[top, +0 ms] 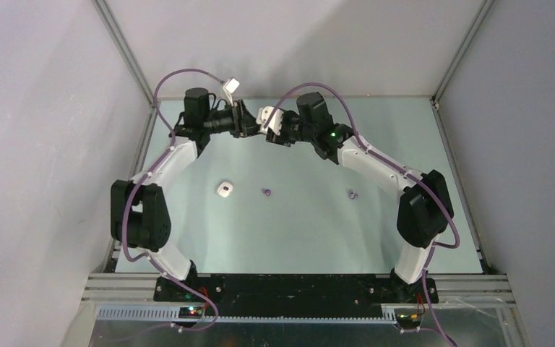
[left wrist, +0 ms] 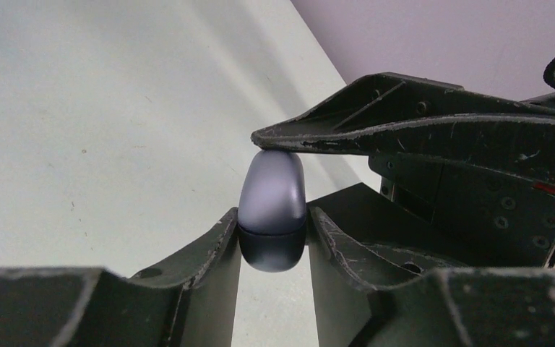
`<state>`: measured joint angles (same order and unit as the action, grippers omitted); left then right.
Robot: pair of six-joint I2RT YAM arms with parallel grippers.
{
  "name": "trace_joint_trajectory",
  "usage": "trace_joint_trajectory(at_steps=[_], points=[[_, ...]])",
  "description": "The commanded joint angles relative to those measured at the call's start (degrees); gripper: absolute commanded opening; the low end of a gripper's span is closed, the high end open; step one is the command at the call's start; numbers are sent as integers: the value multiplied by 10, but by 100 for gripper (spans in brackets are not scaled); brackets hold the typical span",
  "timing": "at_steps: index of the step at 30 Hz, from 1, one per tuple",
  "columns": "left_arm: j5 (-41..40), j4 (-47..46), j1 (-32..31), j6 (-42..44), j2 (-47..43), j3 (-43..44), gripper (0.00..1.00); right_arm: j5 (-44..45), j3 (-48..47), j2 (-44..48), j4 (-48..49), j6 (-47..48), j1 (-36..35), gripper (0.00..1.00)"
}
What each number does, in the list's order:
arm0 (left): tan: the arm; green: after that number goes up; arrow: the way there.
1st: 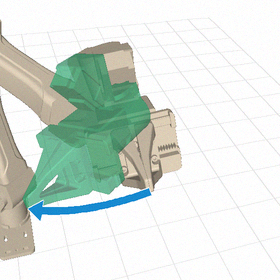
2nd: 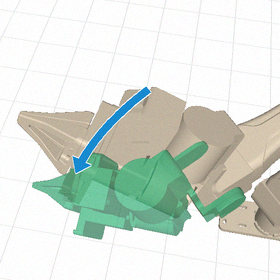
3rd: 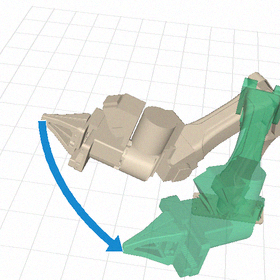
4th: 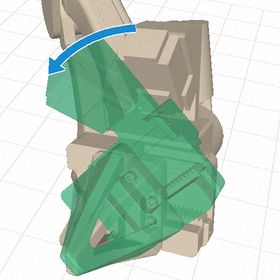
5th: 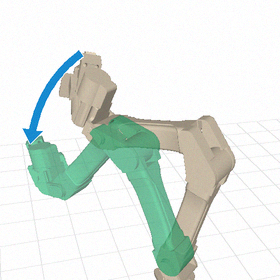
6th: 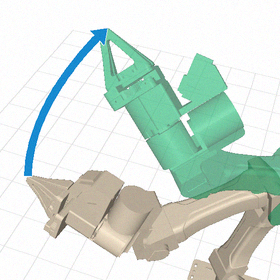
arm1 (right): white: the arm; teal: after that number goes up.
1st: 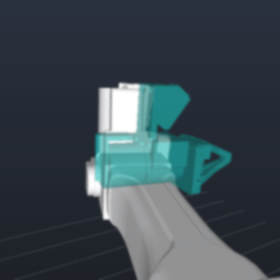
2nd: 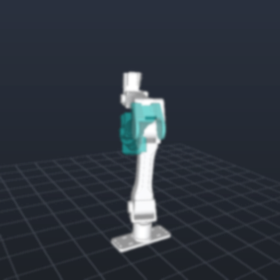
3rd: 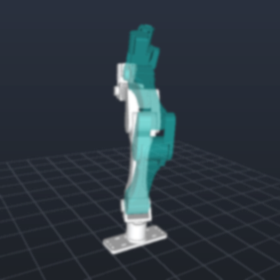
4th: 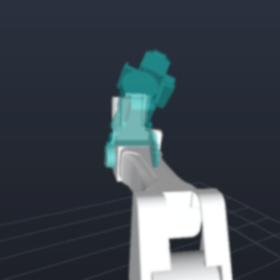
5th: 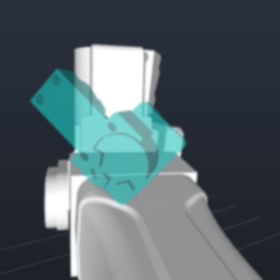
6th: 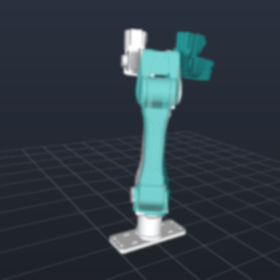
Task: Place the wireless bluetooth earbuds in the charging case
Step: Pass from the right arm to the left
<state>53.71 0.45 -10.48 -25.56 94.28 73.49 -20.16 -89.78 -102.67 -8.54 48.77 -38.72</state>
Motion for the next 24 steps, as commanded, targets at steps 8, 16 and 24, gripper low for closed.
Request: trace_joint_trajectory(at_steps=[8, 16, 24], points=[[54, -71, -3, -28, 3, 21, 24, 6, -3, 26, 29, -14, -8, 35], [110, -173, -3, -53, -16, -20, 2, -127, -163, -8, -170, -154, 44, 69], [139, -48, -3, 247, -98, -44, 2, -406, -376, -78, -429, -256, 139, 66]])
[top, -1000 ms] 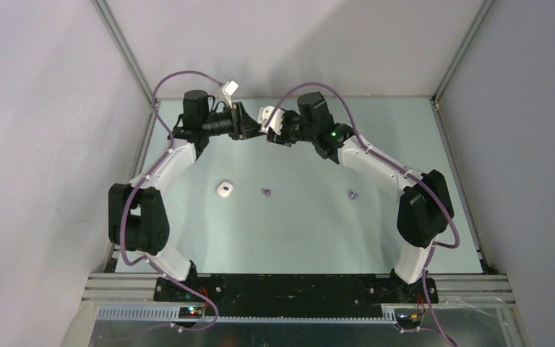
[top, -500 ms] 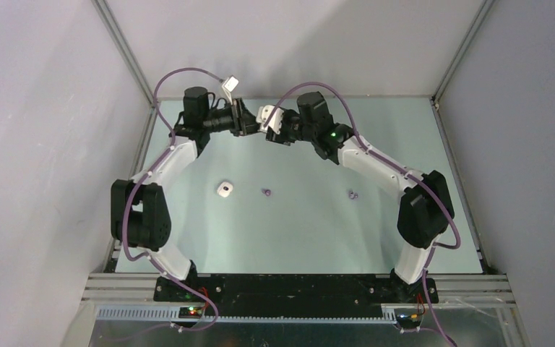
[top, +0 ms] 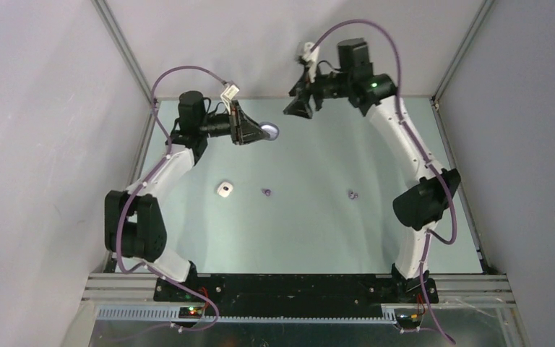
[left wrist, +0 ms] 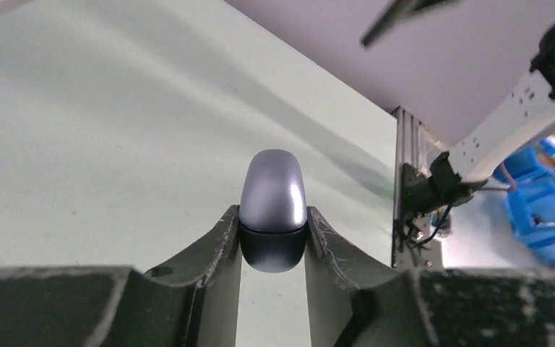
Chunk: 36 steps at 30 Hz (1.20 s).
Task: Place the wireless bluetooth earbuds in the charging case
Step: Pass from the right arm to the left, then pass from the left arm to the right
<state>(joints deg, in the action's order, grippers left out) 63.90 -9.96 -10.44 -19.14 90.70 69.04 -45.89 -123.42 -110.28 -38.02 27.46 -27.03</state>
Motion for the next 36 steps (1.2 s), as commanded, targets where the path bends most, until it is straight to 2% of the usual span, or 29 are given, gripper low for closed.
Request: trace_joint_trajectory(at_steps=[1, 5, 9, 24, 28, 33, 36], points=[[35, 83, -5, 234, -74, 2, 2, -155, -20, 9, -136, -34, 21, 65], [29, 151, -13, 338, -102, 4, 3, -165, 16, 23, -148, 8, 12, 58], [24, 179, -20, 376, -121, 1, 3, -173, 14, 22, -152, 21, -3, 54], [21, 174, -30, 378, -135, 1, 1, -105, 15, 7, -139, 63, -66, 51], [23, 179, -31, 379, -134, 3, 0, -81, 34, 19, -96, 49, -67, 54], [26, 176, -32, 376, -135, 10, 0, -51, 105, 45, -19, 39, -68, 58], [26, 168, -32, 370, -135, 11, 0, -57, 102, 36, -35, 44, -70, 51]])
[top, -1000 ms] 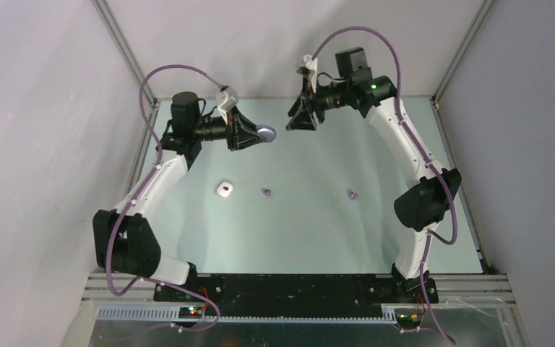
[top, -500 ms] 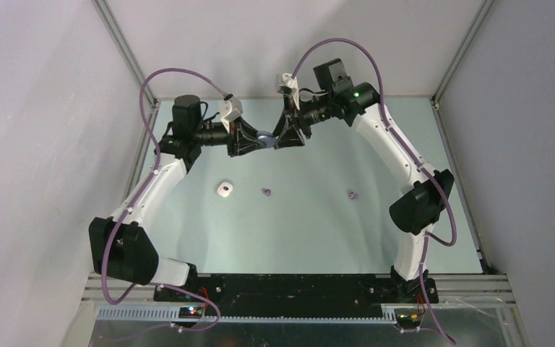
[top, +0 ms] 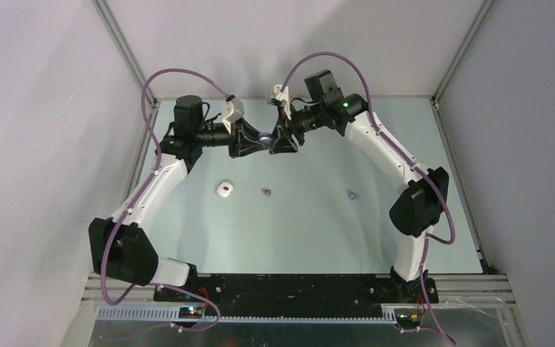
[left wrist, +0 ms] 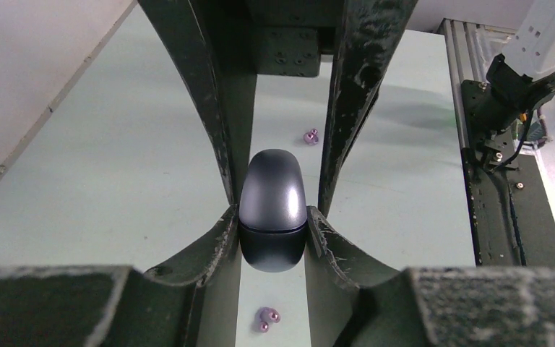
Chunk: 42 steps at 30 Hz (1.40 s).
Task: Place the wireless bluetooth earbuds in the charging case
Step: Pass from the left arm to the right, then pass from the right arm to the left
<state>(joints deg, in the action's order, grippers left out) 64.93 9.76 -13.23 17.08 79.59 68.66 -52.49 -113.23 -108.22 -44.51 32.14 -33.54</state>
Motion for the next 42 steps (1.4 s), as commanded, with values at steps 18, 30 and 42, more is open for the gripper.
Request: trace_joint_trajectory(at_steps=[18, 30, 42], points=[[-15, -8, -4, 9, -7, 7, 49, 8, -6, 37, 23, 10, 5, 23], [0, -52, -5, -49, 8, 9, 40, 21, -8, 29, 32, -2, -1, 24], [40, -77, -4, -53, 24, 11, 0, 35, -12, 25, 76, -86, 10, 48]])
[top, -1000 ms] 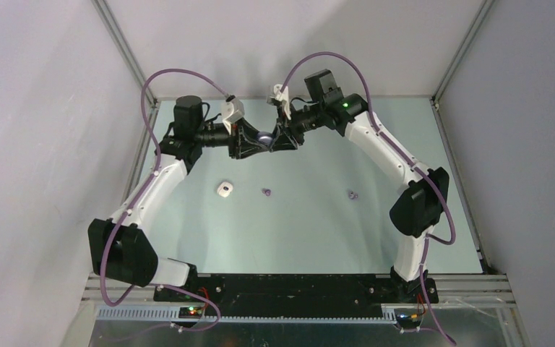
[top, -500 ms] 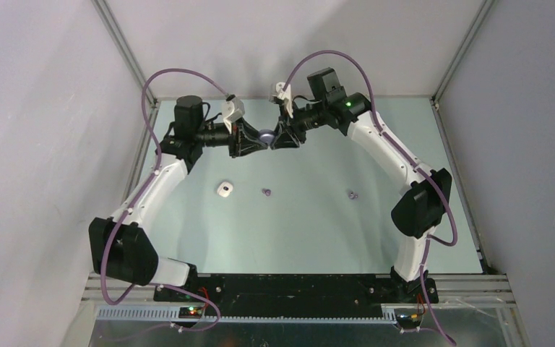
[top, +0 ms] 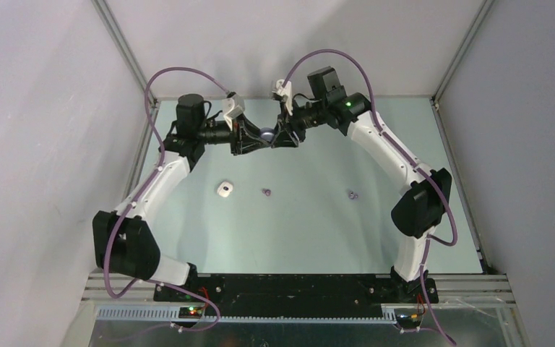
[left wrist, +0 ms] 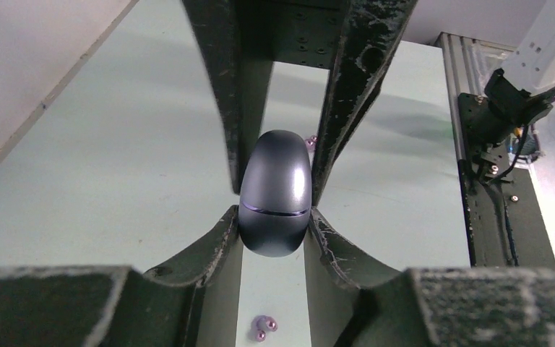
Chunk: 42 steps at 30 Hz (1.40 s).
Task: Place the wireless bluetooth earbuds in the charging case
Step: Pass from the right arm to the left, then open the charging case.
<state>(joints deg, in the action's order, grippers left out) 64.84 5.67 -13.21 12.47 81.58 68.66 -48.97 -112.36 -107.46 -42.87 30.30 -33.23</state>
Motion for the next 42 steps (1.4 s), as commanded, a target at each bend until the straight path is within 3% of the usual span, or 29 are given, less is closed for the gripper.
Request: trace_joint_trajectory(at_steps=[1, 8, 14, 17, 28, 31, 37, 40, 42], points=[[45, -45, -4, -14, 6, 9, 0, -3, -21, 18, 68, -97, 10, 50], [90, -263, -4, -158, 16, -40, 0, -15, -44, 1, 113, -206, 54, 54], [102, -386, -2, -248, 36, -58, 0, -48, -72, -21, 164, -315, 86, 55], [98, -501, -1, -324, 52, -68, 0, -66, -90, -34, 173, -355, 95, 56], [45, -576, 0, -413, 88, -65, 0, -151, -69, 5, 207, -427, 151, 61], [21, -589, 0, -447, 86, -75, 0, -137, -44, 42, 163, -380, 175, 61], [-7, -579, 2, -478, 62, -83, 0, 39, 57, 131, -107, 67, 197, 49], [-22, -559, 10, -483, 41, -95, 0, 165, 154, 160, -148, 143, 183, 34], [-36, -547, 16, -486, 24, -107, 0, 238, 230, 196, -82, 92, 170, 30]])
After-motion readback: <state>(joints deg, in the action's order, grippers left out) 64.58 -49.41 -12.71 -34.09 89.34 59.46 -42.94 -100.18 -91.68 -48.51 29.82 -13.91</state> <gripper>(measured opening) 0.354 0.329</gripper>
